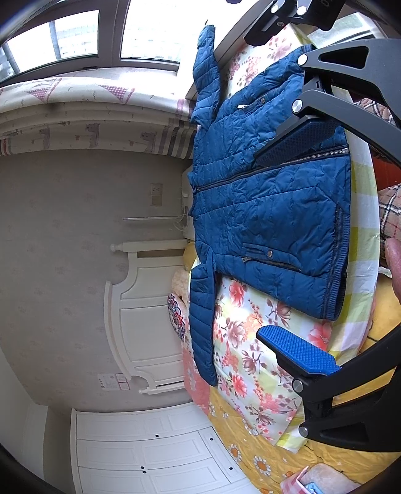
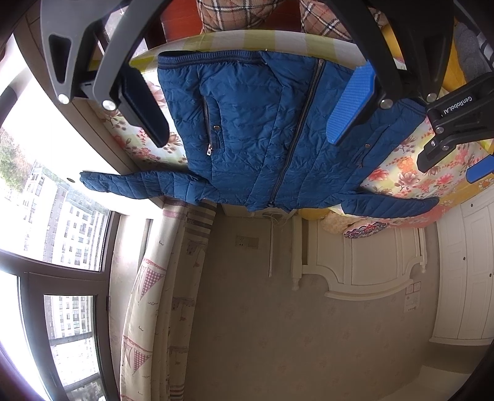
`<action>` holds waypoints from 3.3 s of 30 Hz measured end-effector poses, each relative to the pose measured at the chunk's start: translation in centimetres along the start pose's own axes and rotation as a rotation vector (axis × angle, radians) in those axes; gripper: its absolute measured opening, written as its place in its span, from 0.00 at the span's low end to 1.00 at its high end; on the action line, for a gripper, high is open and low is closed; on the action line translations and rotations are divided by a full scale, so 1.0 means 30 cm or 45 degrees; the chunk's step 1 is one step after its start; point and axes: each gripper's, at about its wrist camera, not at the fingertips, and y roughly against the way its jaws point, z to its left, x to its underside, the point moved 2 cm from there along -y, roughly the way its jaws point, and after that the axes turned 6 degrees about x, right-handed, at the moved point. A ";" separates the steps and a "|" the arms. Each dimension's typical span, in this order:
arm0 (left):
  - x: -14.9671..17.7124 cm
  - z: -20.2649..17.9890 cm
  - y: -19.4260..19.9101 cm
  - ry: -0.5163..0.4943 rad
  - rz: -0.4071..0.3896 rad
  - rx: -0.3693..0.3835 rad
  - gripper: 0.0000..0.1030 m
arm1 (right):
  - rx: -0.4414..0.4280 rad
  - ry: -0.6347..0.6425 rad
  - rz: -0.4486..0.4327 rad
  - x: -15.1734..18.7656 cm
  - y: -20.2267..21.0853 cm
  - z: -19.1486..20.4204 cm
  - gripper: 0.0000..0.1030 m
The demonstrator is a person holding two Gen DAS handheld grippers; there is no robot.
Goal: Fold large clothes
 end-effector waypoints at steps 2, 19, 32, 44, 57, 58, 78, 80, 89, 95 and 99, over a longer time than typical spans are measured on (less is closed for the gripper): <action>-0.002 0.003 -0.005 0.003 0.006 0.000 0.96 | -0.002 -0.001 0.004 0.003 -0.006 0.000 0.98; 0.003 0.009 -0.024 0.009 0.027 -0.003 0.96 | -0.012 -0.004 0.026 0.013 -0.027 0.003 0.98; 0.011 0.014 -0.026 0.007 0.032 0.000 0.96 | -0.020 -0.001 0.032 0.024 -0.035 0.014 0.98; 0.043 0.021 -0.087 0.009 0.092 0.001 0.96 | -0.048 0.001 0.074 0.049 -0.090 0.017 0.98; -0.043 -0.077 -0.741 -0.111 0.489 -0.006 0.96 | 0.000 -0.206 0.355 0.057 -0.629 -0.139 0.98; -0.058 -0.089 -0.786 -0.121 0.506 0.005 0.96 | 0.015 -0.248 0.374 0.065 -0.667 -0.179 0.98; 0.005 -0.076 -1.404 0.013 0.706 0.112 0.96 | 0.217 -0.842 0.521 0.076 -1.388 -0.897 0.84; 0.008 -0.064 -1.405 0.046 0.714 0.138 0.96 | 0.225 -0.842 0.527 0.064 -1.456 -0.892 0.84; 0.005 -0.062 -1.413 0.053 0.717 0.148 0.96 | 0.382 -0.742 0.482 -0.052 -1.642 -0.882 0.21; 0.004 -0.057 -1.410 0.061 0.711 0.154 0.96 | 0.223 -0.394 0.200 -0.318 -1.584 -0.580 0.07; 0.004 -0.054 -1.409 0.067 0.707 0.160 0.96 | -0.075 -0.174 0.105 -0.421 -1.530 -0.257 0.07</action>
